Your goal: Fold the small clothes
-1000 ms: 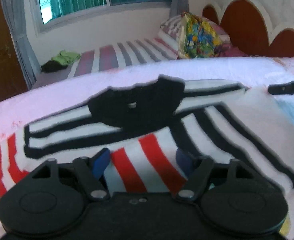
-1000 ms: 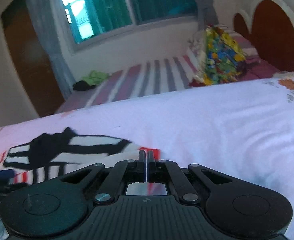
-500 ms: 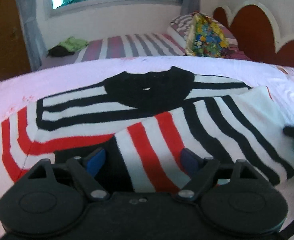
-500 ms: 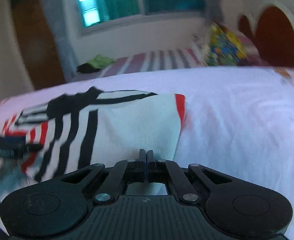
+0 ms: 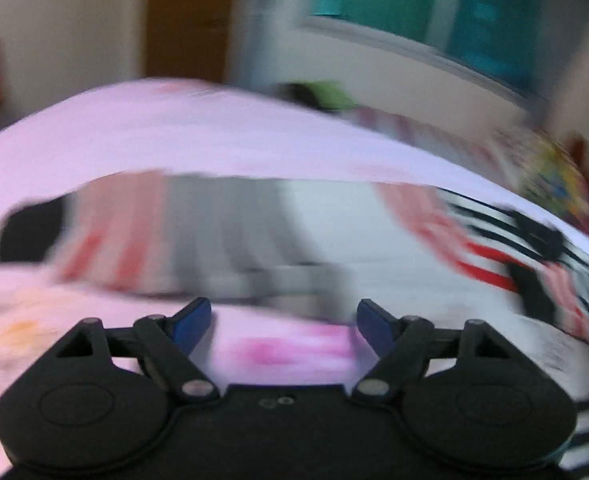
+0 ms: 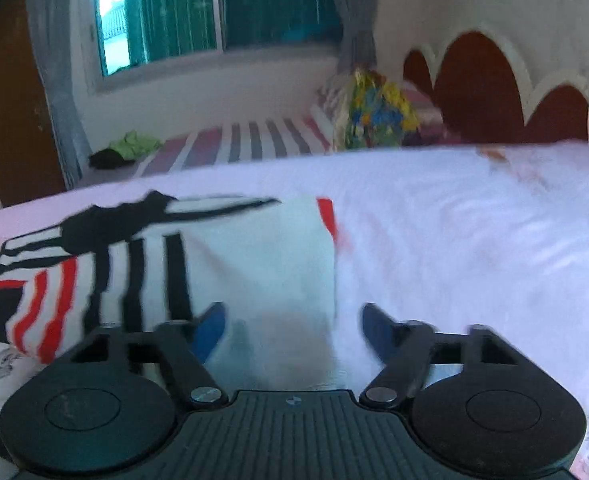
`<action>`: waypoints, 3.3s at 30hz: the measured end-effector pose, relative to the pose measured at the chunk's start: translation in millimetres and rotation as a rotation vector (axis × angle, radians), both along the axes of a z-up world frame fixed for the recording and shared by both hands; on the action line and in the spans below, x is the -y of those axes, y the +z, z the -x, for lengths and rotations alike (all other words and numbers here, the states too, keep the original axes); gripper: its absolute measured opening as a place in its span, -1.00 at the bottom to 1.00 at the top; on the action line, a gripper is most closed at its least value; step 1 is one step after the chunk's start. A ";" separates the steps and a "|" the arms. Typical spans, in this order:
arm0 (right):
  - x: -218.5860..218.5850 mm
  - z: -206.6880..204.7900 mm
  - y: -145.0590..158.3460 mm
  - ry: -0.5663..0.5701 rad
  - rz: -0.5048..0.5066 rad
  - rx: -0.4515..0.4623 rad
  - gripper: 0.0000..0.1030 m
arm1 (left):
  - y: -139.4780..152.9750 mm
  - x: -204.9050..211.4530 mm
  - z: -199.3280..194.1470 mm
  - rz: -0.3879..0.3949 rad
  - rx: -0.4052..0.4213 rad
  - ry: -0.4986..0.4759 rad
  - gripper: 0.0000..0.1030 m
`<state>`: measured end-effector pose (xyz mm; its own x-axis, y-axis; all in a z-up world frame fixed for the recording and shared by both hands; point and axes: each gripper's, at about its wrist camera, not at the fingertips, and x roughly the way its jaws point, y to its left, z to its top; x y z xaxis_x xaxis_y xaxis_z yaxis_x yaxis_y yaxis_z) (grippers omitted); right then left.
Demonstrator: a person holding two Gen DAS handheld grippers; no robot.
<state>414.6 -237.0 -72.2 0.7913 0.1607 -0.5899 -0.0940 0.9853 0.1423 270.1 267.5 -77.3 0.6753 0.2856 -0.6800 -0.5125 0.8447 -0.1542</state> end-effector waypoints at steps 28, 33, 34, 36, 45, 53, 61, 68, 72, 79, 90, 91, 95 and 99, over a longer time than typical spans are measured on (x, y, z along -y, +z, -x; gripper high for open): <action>-82.5 26.7 16.9 0.025 -0.191 -0.104 -0.01 | 32.2 -2.1 -90.8 0.213 0.211 -0.261 -0.91; -69.1 30.2 20.4 0.044 -0.218 -0.102 -0.01 | 30.1 103.8 -139.6 0.159 0.163 -0.463 -0.91; -66.5 29.3 21.3 0.049 -0.220 -0.101 -0.01 | 24.9 115.7 -143.2 0.171 0.167 -0.474 -0.91; -59.3 29.8 22.8 0.058 -0.228 -0.099 -0.01 | 21.9 137.2 -150.5 0.197 0.180 -0.497 -0.91; -21.6 32.0 24.6 0.053 -0.279 -0.100 -0.01 | 17.1 197.3 -151.3 0.139 0.147 -0.601 -0.91; 0.2 28.4 25.6 0.069 -0.309 -0.115 0.00 | 1.7 248.0 -163.1 0.117 0.078 -0.703 -0.84; 9.7 23.7 32.8 0.083 -0.324 -0.123 0.00 | 1.0 281.6 -138.9 0.047 0.144 -0.793 0.24; -31.2 16.5 37.1 0.221 -0.331 -0.123 0.00 | 13.2 190.6 -69.7 -0.041 0.098 -0.608 0.13; -76.4 14.4 34.6 0.332 -0.239 -0.108 0.00 | -0.7 134.4 -54.2 -0.100 -0.001 -0.447 -0.12; -120.9 2.6 35.5 0.355 -0.034 -0.053 0.00 | -5.4 118.3 -74.3 -0.158 -0.012 -0.441 -0.31; -119.4 -19.2 43.4 0.334 -0.096 -0.084 -0.01 | -14.7 112.4 -74.4 -0.133 -0.017 -0.473 -0.32; -119.9 -18.8 44.4 0.322 -0.092 -0.086 -0.01 | -14.7 112.3 -74.1 -0.135 -0.017 -0.477 -0.32; -106.6 -21.0 41.4 0.226 -0.076 -0.118 -0.01 | -17.3 111.1 -73.9 -0.135 -0.017 -0.486 -0.31; -74.6 -15.2 34.6 0.149 -0.175 -0.162 -0.01 | -20.4 107.8 -75.2 -0.121 -0.015 -0.486 -0.29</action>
<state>429.8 -162.4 -37.5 0.6490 0.3789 -0.6597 -0.1985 0.9214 0.3340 345.3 159.7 -97.7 0.7402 0.0179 -0.6722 -0.0567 0.9977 -0.0360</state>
